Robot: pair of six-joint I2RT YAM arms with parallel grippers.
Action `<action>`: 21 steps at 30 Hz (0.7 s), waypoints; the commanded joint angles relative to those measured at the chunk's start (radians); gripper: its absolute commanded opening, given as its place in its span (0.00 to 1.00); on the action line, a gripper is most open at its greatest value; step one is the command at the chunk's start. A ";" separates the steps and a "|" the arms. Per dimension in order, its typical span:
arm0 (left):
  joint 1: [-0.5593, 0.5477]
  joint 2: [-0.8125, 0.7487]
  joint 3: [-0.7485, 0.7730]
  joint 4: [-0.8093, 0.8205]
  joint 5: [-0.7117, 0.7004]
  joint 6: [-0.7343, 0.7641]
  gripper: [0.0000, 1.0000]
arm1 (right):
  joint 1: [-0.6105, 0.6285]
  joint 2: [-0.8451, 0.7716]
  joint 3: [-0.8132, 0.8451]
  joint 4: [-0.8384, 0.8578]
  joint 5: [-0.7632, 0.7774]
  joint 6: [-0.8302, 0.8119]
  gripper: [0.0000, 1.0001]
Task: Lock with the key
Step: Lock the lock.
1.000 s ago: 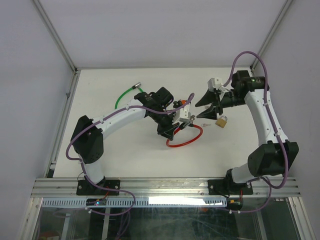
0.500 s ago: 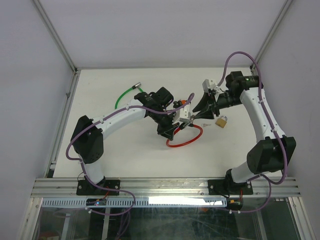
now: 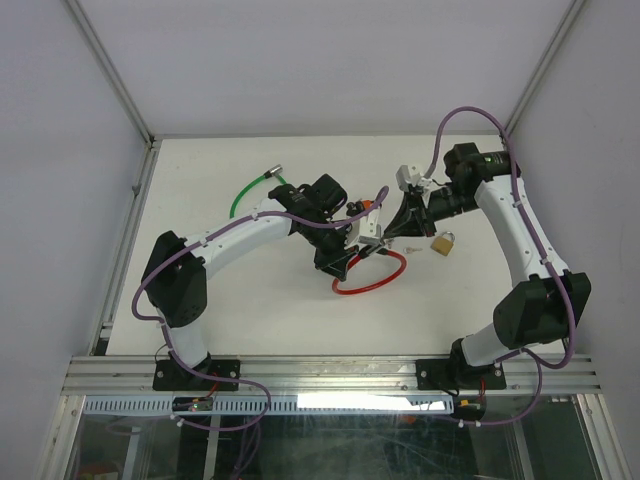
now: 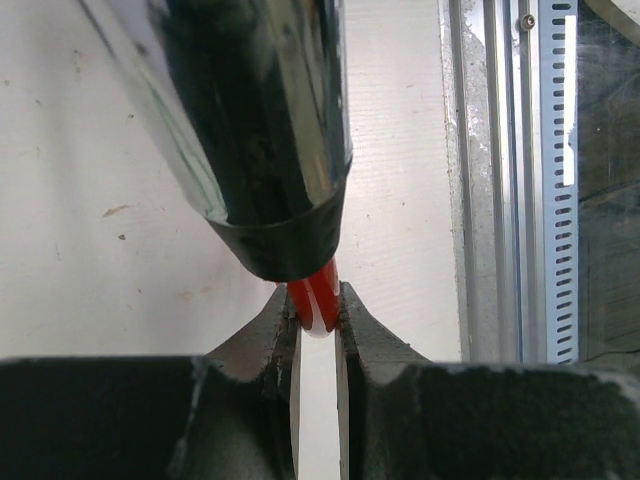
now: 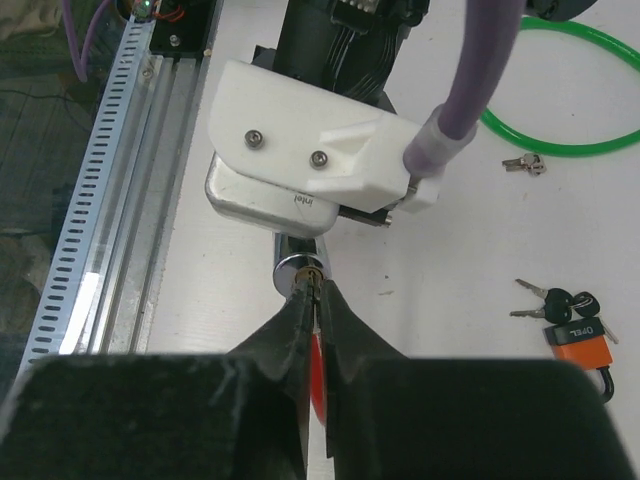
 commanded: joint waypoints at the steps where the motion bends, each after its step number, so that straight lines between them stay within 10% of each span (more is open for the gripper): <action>1: 0.002 -0.011 0.027 0.056 0.015 0.030 0.00 | 0.021 -0.023 0.034 -0.014 0.050 -0.032 0.01; 16: 0.031 0.001 0.036 0.066 0.111 0.044 0.00 | 0.045 -0.293 -0.133 0.018 0.366 -0.737 0.00; 21: 0.044 0.025 0.041 0.073 0.171 0.048 0.00 | 0.065 -0.395 -0.235 0.184 0.426 -0.746 0.00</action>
